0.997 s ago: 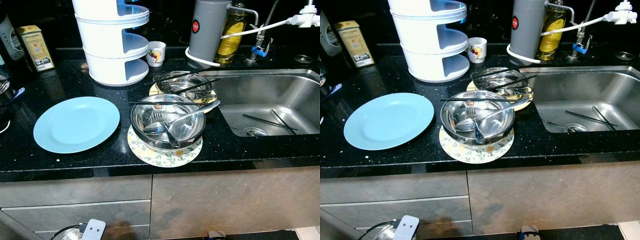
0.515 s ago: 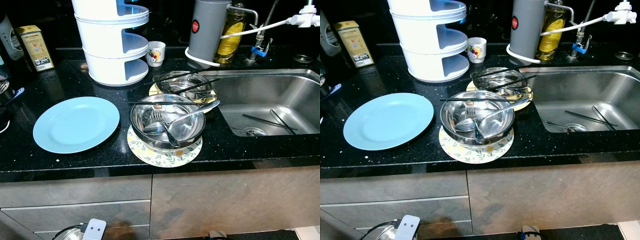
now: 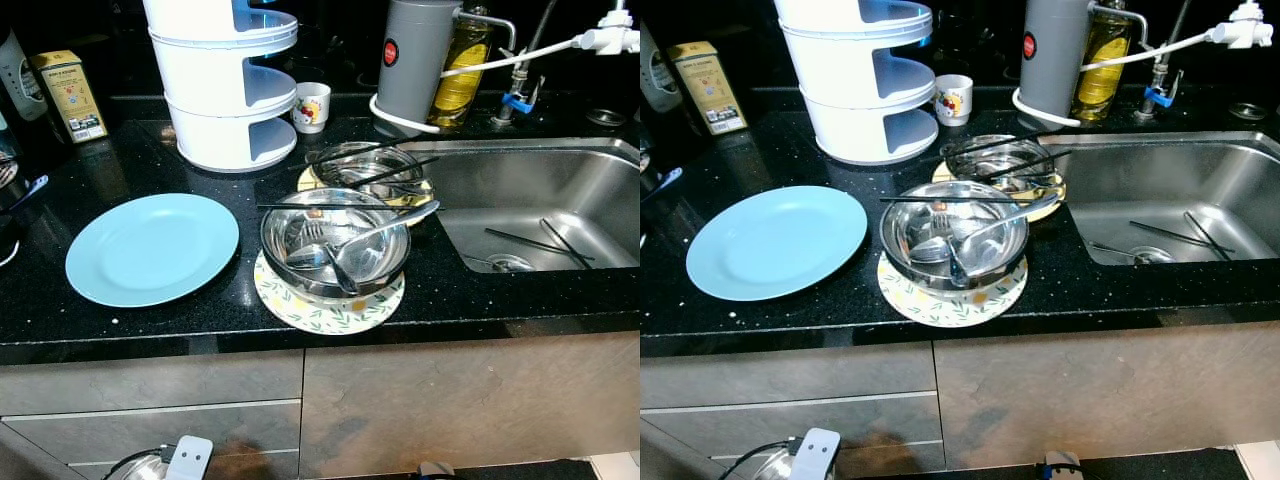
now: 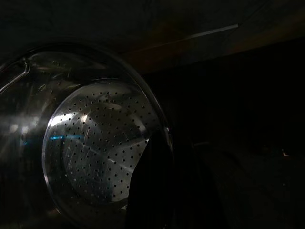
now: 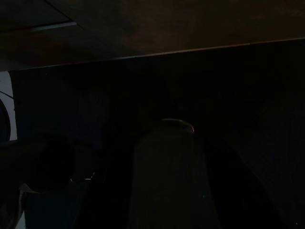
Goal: Kitchen organization
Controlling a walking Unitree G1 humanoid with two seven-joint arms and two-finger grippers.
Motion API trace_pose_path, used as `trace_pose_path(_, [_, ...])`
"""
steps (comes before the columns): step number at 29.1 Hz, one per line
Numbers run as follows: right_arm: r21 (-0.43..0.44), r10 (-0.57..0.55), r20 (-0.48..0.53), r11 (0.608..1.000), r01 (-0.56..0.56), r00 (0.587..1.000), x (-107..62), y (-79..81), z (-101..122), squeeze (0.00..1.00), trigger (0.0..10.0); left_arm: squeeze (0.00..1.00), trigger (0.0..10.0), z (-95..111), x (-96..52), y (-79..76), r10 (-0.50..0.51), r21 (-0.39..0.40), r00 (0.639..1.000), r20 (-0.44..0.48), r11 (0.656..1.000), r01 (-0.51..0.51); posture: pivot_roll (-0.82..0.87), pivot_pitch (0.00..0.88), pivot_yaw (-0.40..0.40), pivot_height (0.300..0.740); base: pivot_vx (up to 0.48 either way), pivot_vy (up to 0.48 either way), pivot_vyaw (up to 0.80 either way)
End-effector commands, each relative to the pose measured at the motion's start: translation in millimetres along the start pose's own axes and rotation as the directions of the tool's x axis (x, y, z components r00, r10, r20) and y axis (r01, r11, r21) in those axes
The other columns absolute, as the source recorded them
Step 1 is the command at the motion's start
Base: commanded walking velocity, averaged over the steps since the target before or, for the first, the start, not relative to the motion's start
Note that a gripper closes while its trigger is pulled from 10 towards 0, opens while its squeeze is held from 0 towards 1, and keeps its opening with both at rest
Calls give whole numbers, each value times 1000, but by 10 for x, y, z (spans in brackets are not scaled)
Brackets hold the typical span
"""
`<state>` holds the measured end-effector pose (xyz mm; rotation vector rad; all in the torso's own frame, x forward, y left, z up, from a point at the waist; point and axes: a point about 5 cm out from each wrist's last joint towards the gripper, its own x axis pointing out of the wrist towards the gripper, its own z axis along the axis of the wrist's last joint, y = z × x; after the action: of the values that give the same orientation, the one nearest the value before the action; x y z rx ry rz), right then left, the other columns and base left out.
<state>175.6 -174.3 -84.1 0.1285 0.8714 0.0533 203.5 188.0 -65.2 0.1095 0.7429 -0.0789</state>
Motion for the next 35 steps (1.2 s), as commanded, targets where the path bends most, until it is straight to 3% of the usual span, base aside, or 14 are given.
trace_pose_path(1, [11,4,-36,1000,-4,999,-23,14,-110,0,10000,0,10000,-55,-10,-10,1,-4,1000,-26,1000,-1,-70,158,-6,740,0,0,0])
trace_pose_path(16, [-19,1,-35,1000,-2,999,-20,-2,-91,0,10000,0,10000,-62,-1,-60,-23,-12,999,-36,1000,22,-90,160,-23,740,0,0,0])
trace_pose_path(19, [-20,-1,-32,1000,0,999,-13,-3,-67,0,10000,0,10000,-76,1,-63,-24,-55,998,-50,998,21,-86,157,-27,740,0,0,0])
trace_pose_path(25, [-11,-20,-18,1000,20,1000,-4,-1,-40,0,10000,0,10000,-90,-3,-21,18,-27,998,-64,999,-20,-72,136,-21,740,0,0,0])
trace_pose_path(27, [33,-23,-9,999,23,1000,-5,10,-47,0,10000,0,10000,-84,-12,28,46,-30,998,-50,998,-48,-56,124,-16,740,0,0,0])
trace_pose_path(35, [45,-33,-11,998,34,999,-25,23,-113,0,10000,0,10000,-153,-36,-19,10,-25,998,-59,1000,-11,-58,86,-13,740,0,0,0])
